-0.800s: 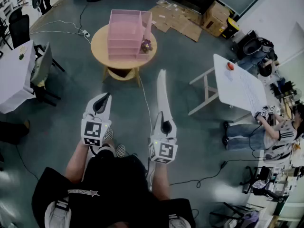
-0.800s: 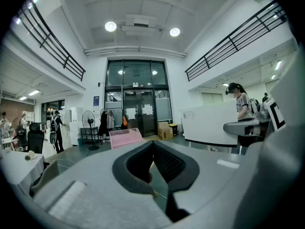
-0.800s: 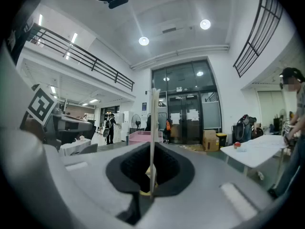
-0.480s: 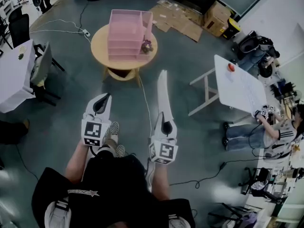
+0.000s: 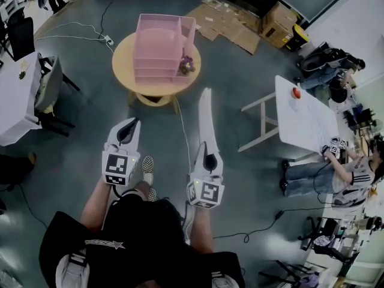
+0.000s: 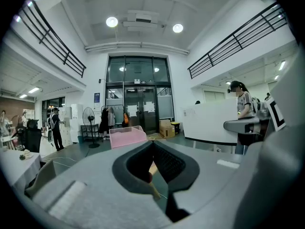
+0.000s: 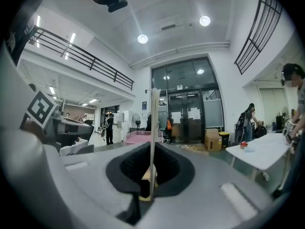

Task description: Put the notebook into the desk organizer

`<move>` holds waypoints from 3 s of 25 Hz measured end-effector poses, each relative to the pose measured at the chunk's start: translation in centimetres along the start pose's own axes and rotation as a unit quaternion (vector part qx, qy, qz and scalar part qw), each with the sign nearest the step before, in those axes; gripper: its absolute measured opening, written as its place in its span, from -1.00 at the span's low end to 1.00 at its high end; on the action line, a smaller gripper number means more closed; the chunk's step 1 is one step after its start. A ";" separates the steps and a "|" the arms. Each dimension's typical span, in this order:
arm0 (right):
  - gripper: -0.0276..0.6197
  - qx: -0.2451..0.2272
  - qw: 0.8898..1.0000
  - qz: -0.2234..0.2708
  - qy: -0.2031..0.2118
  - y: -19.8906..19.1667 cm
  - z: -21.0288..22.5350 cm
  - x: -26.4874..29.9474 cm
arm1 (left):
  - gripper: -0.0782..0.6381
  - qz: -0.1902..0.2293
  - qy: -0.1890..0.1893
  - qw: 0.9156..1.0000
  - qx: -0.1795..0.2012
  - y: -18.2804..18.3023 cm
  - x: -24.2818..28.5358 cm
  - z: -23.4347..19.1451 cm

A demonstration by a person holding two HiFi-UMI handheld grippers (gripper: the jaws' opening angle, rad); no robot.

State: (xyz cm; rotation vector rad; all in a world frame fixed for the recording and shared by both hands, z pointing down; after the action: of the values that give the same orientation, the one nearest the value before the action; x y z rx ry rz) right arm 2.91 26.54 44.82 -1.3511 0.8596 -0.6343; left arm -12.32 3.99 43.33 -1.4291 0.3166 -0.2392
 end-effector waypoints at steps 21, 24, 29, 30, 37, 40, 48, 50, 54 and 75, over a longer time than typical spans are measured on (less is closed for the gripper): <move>-0.87 0.005 1.000 -0.023 -0.003 -4.4 1.9 15.6 | -0.76 -0.037 -0.001 0.999 -0.013 -4.5 13.2 -7.4; -0.87 0.002 1.000 -0.019 -0.003 -4.6 1.9 17.6 | -0.76 -0.039 0.000 0.999 -0.014 -4.8 14.7 -8.4; -0.87 -0.021 1.000 -0.011 0.012 -4.7 1.5 20.8 | -0.76 -0.037 0.004 0.999 -0.013 -5.1 16.4 -10.1; -0.87 -0.030 0.999 -0.008 0.015 -4.6 1.3 21.4 | -0.76 -0.036 0.005 0.999 -0.013 -5.1 16.7 -10.5; -0.87 -0.094 0.995 0.024 0.039 -3.4 0.0 25.1 | -0.76 -0.031 0.021 0.999 -0.012 -5.4 17.4 -12.5; -0.87 -0.123 0.990 0.039 0.053 -2.3 -0.3 26.4 | -0.76 -0.029 0.030 0.999 -0.012 -5.1 17.5 -12.8; -0.87 -0.169 0.978 0.064 0.105 -0.9 -1.8 30.0 | -0.76 -0.028 0.074 0.997 -0.012 -4.6 17.0 -14.3; -0.87 -0.174 0.975 0.064 0.121 -0.9 -2.0 31.0 | -0.76 -0.032 0.088 0.996 -0.012 -4.5 16.8 -14.4; -0.87 -0.199 0.965 0.068 0.159 -1.0 -2.3 33.5 | -0.76 -0.035 0.124 0.992 -0.011 -4.6 16.5 -14.5; -0.87 -0.452 0.846 0.084 0.269 -4.2 -7.6 48.0 | -0.76 -0.057 0.267 0.962 -0.022 -6.0 16.0 -13.7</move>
State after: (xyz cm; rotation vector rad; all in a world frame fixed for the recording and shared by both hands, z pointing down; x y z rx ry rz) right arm 23.72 -17.40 41.21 -1.9285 1.8746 -0.4774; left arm -2.09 -15.04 46.61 -1.4114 0.6833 -0.7211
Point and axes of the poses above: the fingertips, and each gripper's own axes: x forward along the fingers, z to its right, y out of its top, the point moved 7 cm from there along -x, backward along the fingers, and after that the axes turned 14 degrees about z, right-handed, at the moved point
